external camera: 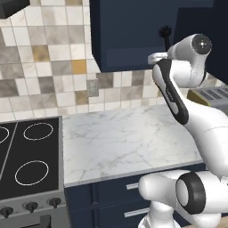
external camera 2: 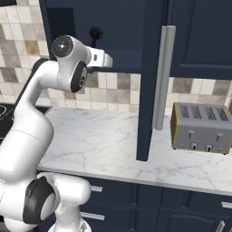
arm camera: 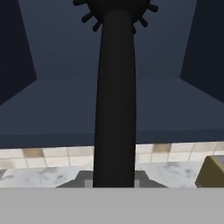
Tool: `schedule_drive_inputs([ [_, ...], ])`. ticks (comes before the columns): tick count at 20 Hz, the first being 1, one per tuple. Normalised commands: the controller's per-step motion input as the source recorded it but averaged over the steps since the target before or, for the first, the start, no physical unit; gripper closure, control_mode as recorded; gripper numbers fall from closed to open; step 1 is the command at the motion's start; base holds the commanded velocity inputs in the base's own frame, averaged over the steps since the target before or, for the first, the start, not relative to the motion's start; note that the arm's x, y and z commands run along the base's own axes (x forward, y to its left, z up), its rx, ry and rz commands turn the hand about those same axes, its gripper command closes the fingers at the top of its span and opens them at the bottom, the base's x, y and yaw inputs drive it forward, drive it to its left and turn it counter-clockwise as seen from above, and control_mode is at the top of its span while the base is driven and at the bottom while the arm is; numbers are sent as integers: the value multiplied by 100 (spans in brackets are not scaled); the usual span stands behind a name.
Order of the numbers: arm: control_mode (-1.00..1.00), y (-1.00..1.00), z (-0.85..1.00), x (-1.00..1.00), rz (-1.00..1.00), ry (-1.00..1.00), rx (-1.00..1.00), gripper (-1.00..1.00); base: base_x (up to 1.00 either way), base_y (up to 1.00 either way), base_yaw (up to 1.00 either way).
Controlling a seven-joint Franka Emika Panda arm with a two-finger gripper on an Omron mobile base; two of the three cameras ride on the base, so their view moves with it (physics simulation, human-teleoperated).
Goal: Pick up the dish brush and bar soap from the sink, and place them back in the cabinet, and close the cabinet door.
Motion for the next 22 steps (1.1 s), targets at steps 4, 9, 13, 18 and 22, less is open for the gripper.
schedule_drive_inputs([
  [4, -100, 0, -5, 50, 0, 0, 0, 100, 0, 0, 0],
  [9, -100, 0, 0, 56, 0, 0, 0, 100, 0, 0, 0],
  [13, -100, -7, 0, 51, 0, 0, 0, 100, 0, 0, 0],
  [18, -100, -30, 0, 40, 0, 0, 0, 100, 0, 0, 0],
  [22, -100, -34, 0, 35, 0, 0, 0, 100, 0, 0, 0],
])
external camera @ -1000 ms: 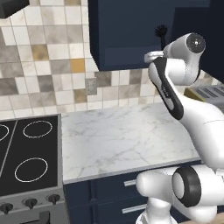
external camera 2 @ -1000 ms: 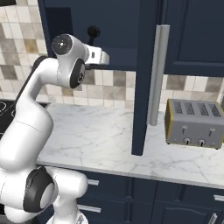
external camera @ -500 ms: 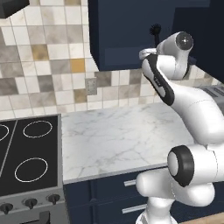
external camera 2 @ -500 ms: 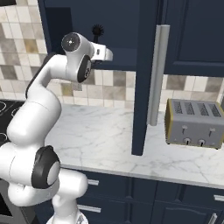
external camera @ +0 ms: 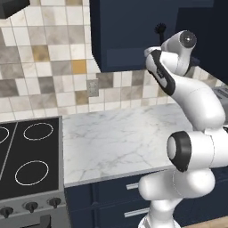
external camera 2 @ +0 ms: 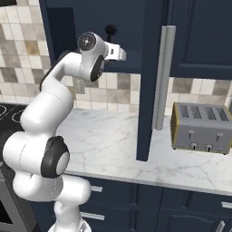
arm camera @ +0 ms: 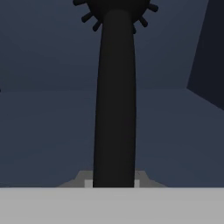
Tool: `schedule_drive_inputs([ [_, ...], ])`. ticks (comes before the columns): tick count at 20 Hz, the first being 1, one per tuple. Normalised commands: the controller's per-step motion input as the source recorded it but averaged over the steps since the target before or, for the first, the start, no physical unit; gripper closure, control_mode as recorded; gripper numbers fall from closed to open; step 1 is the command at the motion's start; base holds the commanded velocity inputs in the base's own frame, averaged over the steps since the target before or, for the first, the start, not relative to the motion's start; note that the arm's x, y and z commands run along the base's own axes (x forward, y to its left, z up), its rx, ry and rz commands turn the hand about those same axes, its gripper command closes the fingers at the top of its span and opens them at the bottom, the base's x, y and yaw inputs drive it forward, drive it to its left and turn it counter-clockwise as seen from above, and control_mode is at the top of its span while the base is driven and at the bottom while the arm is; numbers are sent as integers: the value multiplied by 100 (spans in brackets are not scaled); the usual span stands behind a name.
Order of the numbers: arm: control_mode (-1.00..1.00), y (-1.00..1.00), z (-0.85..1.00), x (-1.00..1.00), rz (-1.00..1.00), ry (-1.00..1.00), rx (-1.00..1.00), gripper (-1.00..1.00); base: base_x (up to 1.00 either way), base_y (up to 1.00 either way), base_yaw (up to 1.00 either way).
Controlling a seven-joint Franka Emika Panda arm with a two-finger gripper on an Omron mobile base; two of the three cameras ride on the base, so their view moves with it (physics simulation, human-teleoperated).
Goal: Pick up the dish brush and bar soap from the sink, and place them back in the cabinet, and close the cabinet door.
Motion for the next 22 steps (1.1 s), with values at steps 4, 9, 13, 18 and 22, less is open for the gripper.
schedule_drive_inputs([
  [4, -100, -31, 0, 35, 0, 0, 0, 100, 0, 0, 0],
  [9, -100, -30, 0, 35, 0, 0, 0, 100, 0, 0, 0],
  [13, -100, -30, 0, 39, 0, 0, 0, 100, 0, 0, 0],
  [18, -100, -24, 0, 38, 0, 0, 0, 100, 0, 0, 0],
  [22, -100, -12, -6, 32, 0, 0, 0, 100, 0, 0, 0],
])
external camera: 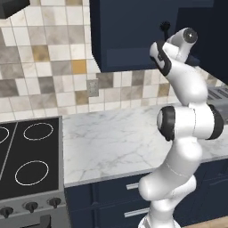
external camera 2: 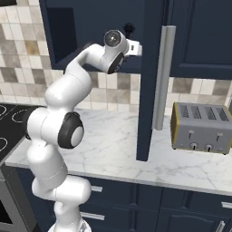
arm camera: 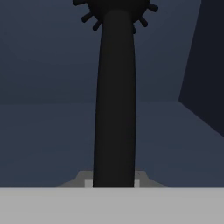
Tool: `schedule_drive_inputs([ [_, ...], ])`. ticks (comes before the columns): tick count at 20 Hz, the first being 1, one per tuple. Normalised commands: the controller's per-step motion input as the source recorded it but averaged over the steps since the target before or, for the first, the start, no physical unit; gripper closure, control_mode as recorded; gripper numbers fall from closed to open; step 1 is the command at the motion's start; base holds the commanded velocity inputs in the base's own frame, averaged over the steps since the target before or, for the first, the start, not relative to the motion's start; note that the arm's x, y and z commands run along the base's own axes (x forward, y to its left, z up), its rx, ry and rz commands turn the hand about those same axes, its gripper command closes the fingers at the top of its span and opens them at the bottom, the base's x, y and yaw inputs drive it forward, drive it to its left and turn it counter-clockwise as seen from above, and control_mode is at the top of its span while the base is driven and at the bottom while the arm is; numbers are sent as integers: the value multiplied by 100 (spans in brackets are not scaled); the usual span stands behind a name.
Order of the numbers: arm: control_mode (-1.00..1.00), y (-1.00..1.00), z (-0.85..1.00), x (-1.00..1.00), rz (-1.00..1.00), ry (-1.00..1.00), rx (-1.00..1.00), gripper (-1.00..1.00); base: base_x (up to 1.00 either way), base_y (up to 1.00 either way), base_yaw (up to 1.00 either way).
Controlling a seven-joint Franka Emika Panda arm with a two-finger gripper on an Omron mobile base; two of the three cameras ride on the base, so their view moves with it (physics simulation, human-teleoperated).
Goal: Pick up the dish brush and bar soap from the sink, and place them back in the cabinet, and close the cabinet door.
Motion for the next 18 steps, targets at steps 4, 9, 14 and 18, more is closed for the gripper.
schedule_drive_inputs([
  [4, -100, -3, -18, 26, 0, 0, 0, 100, 0, 0, 0],
  [9, -100, 0, -27, 21, 0, 0, 0, 100, 0, 0, 0],
  [14, -100, 0, -18, 18, 0, 0, 0, 100, 0, 0, 0],
  [18, -100, 0, -3, 6, 0, 0, 0, 100, 0, 0, 0],
])
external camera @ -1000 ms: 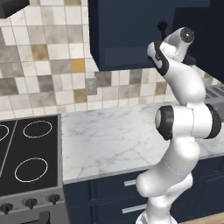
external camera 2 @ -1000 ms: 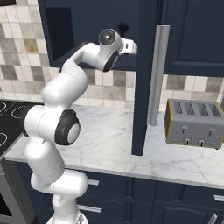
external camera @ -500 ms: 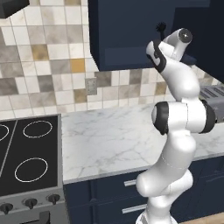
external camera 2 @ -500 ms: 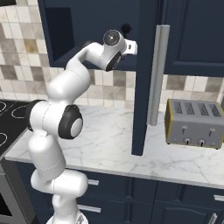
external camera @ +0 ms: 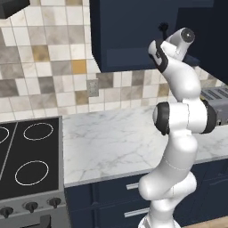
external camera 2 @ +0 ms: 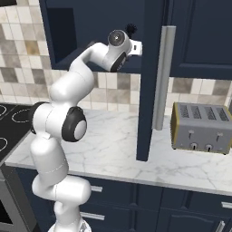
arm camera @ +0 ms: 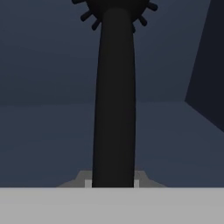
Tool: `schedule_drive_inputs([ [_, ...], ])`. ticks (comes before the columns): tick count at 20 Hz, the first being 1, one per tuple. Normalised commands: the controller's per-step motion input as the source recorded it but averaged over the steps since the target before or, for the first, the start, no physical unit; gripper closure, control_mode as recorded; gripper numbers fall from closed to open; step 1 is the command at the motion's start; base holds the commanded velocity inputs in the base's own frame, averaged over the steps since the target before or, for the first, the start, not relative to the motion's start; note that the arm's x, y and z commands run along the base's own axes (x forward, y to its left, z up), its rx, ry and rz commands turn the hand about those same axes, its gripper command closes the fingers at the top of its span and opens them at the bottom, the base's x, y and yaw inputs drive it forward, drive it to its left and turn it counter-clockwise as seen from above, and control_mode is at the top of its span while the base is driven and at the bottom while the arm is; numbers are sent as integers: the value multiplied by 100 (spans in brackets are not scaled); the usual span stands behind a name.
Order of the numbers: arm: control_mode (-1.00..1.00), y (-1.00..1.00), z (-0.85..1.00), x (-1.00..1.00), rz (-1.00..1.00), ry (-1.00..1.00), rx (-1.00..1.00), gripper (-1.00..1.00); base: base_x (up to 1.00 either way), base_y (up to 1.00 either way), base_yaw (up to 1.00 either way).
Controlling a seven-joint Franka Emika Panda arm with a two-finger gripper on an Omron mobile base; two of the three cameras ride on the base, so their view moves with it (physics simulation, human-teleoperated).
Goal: Pick up the dish brush and bar soap from the sink, and place them back in the cabinet, and close the cabinet door.
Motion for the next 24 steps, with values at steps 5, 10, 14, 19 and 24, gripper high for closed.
schedule_drive_inputs([
  [5, -100, 0, 0, 0, 0, 0, 0, -100, 0, 0, 0],
  [10, -100, 0, 0, 0, 0, 0, 0, -100, 0, 0, 0],
  [14, -100, 0, 0, 0, 0, 0, 0, -100, 0, 0, 0],
  [19, -100, 0, 0, -19, 0, -4, 0, -100, 0, 0, 0],
  [24, -100, 0, 0, -45, 0, -8, 0, -100, 0, 0, 0],
])
